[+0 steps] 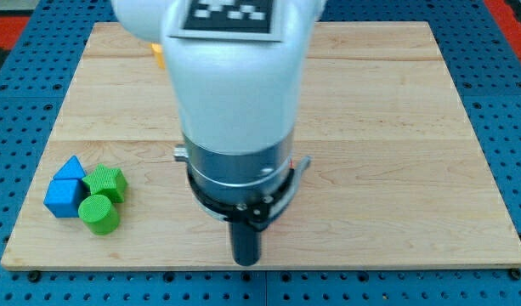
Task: Place the red blocks at the center of the board
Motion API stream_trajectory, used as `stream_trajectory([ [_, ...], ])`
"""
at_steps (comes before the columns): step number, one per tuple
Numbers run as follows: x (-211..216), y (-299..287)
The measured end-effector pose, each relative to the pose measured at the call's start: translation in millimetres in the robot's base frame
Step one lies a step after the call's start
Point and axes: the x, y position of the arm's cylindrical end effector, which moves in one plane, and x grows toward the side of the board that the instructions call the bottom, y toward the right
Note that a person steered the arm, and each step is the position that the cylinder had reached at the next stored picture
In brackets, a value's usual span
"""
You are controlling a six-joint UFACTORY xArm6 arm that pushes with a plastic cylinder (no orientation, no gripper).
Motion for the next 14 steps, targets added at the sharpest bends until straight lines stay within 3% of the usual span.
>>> stream_trajectory([
  [2, -62, 6],
  [6, -145, 24],
  [7, -146, 34],
  [9, -109, 123],
  [10, -132, 137],
  [13, -175, 90],
  [14, -176, 115],
])
